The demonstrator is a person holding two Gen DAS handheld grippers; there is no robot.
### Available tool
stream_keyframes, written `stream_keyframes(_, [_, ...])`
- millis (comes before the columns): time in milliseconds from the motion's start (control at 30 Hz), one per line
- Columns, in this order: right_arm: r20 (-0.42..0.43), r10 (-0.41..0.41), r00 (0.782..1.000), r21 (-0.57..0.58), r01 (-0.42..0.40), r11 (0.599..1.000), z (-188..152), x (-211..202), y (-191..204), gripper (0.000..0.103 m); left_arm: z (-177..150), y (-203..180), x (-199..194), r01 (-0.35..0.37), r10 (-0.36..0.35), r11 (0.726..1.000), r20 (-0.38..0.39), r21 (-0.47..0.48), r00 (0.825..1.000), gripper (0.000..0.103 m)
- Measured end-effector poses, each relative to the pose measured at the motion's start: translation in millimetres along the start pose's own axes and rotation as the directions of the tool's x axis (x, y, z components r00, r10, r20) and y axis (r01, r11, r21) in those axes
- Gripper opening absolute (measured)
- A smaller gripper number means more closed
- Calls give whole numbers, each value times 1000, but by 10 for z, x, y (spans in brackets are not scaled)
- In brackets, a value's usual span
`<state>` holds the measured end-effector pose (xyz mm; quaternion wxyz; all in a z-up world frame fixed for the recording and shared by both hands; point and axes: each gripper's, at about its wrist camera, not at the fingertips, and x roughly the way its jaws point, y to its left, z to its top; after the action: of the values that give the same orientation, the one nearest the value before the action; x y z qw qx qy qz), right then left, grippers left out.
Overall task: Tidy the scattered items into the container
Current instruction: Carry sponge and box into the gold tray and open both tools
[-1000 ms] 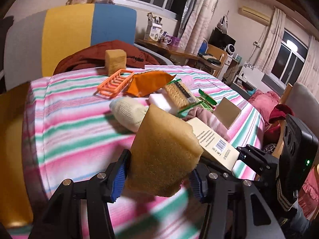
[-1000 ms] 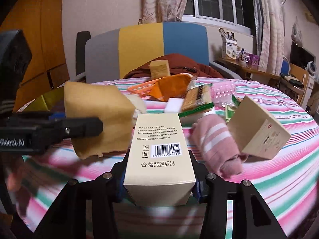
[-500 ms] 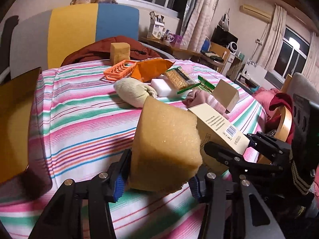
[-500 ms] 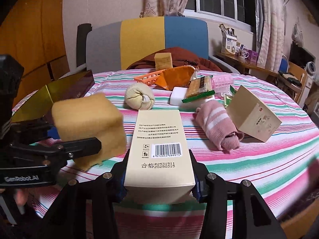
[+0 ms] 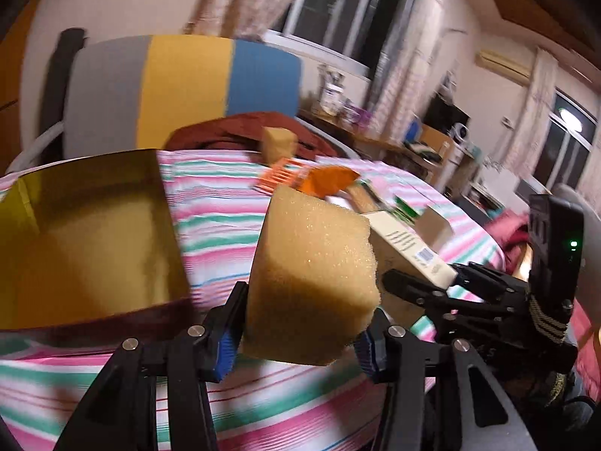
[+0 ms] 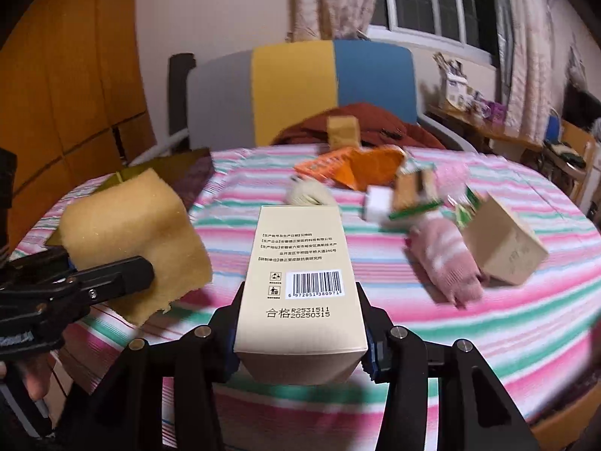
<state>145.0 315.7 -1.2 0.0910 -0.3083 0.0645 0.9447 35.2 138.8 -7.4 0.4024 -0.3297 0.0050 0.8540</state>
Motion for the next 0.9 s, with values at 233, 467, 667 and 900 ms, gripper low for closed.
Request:
stream_keyframes(233, [8, 154, 988, -48, -153, 987, 466, 130, 529, 50, 275, 757, -324, -167, 170, 983, 35, -77, 985, 51])
stream_keyframes(467, [-84, 302, 949, -105, -310, 945, 1020, 607, 1344, 50, 620, 1677, -299, -304, 301, 943, -37, -138, 953, 51])
stream_keyframes(667, [-220, 292, 931, -111, -321, 940, 1339, 1369, 1939, 50, 808, 2433, -122, -345, 320, 910, -139, -228, 937, 51])
stream_keyframes(900, [-316, 227, 921, -49, -255, 966, 1545, 2243, 2251, 50, 908, 2868, 178, -382, 319, 873, -239, -303, 917, 52])
